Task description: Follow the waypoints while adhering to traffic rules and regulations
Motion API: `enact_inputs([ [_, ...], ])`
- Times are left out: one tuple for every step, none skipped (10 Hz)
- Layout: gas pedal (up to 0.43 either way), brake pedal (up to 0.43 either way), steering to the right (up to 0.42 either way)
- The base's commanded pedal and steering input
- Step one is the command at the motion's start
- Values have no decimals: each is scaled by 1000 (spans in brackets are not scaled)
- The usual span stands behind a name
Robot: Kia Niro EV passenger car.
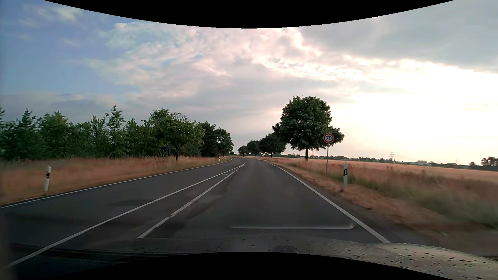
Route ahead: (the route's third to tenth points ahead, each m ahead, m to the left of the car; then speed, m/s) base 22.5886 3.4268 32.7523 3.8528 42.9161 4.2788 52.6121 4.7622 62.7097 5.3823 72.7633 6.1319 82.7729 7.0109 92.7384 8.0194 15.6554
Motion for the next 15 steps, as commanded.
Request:
enact_inputs([
  [287,0,-10],
  [287,0,-10],
  [287,0,-10],
  [287,0,-10],
  [287,0,-10],
  [287,0,-10],
  [287,0,-10],
  [287,0,-10],
  [287,0,-10],
  [287,0,-9],
  [287,0,-9],
  [287,0,-9],
  [287,0,-9],
  [287,0,-9],
  [287,0,-9],
])
